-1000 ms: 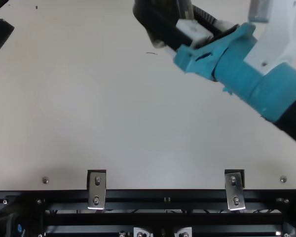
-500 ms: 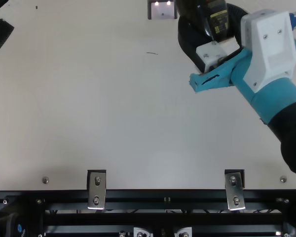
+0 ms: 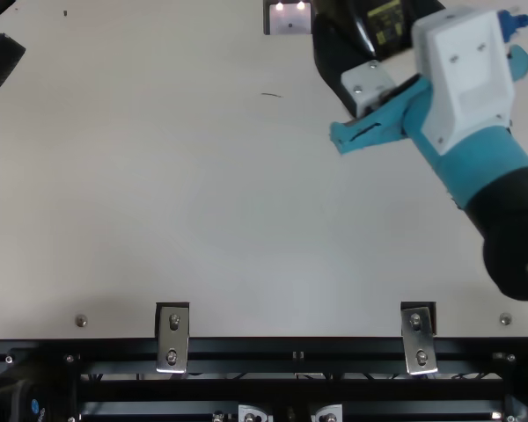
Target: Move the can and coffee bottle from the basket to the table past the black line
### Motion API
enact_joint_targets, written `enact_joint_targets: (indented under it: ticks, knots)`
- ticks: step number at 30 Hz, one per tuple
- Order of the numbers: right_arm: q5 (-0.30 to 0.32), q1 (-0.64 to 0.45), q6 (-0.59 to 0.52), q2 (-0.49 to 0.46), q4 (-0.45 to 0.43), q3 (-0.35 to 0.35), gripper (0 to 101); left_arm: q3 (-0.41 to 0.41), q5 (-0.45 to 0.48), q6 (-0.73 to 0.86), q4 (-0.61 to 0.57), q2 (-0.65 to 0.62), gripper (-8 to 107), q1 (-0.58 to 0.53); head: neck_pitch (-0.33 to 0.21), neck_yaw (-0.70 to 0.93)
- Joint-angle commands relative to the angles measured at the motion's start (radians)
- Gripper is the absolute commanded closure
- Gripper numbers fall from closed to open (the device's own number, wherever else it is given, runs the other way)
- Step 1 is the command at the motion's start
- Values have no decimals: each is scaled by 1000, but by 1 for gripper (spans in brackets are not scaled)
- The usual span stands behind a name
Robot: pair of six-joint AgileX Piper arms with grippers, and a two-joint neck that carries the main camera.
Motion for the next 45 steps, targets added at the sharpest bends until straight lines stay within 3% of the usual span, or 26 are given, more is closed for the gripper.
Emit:
enact_joint_targets:
  ticks: [1, 15, 29, 35, 45]
  knots:
    - [-18, 5, -1, 21, -21, -12, 101, 0, 0, 0, 0, 0, 9, 0, -7, 10]
    - [-38, 15, -28, 176, -72, -135, 101, 0, 0, 0, 0, 0, 9, 0, -7, 10]
    - [-25, -1, -101, 280, -20, -226, 101, 0, 0, 0, 0, 0, 9, 0, -7, 10]
    - [-49, -38, -181, 288, 50, -218, 101, 0, 0, 0, 0, 0, 9, 0, -5, 2]
    - [-92, -135, -327, 228, 180, -149, 101, 0, 0, 0, 0, 0, 9, 0, 5, -126]
